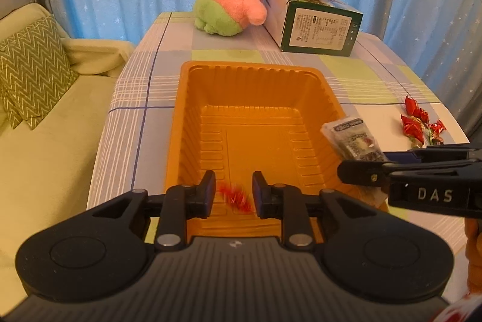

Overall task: Organize snacks
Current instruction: 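Open both tools to drop the candy and pastry into the tray, then move both open tools back toward the remaining snacks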

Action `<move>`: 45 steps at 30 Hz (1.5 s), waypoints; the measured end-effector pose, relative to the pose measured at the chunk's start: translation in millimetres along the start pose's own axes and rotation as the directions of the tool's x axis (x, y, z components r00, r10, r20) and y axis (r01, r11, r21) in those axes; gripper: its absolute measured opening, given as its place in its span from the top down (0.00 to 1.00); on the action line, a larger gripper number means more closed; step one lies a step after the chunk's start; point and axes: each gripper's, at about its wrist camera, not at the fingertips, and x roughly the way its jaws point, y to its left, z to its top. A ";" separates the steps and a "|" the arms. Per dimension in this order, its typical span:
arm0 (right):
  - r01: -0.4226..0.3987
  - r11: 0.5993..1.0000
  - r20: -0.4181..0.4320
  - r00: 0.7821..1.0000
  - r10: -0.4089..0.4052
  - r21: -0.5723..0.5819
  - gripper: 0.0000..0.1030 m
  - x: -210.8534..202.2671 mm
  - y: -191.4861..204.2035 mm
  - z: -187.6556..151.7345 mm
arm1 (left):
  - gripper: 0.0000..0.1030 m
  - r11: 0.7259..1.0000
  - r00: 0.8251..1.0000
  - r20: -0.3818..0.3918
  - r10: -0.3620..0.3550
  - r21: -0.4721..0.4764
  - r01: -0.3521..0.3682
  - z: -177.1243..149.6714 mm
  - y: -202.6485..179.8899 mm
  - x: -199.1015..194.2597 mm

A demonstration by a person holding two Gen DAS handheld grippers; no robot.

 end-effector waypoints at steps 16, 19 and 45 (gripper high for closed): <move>-0.004 0.999 0.000 1.000 0.004 0.032 0.63 1.2 -2.5 -2.0 | 0.69 0.999 0.999 0.032 0.016 -0.034 -0.015 -12.1 0.2 -22.1; -0.031 0.998 0.005 1.000 0.031 0.062 0.63 4.5 -5.9 -2.1 | 0.66 0.999 0.999 0.034 0.020 -0.045 -0.018 -13.9 2.6 -23.0; 0.102 0.991 0.148 0.982 -0.115 0.092 0.42 -131.4 -33.6 -45.9 | 0.38 0.996 0.996 0.086 -0.026 -0.082 0.033 -40.2 -62.1 -98.6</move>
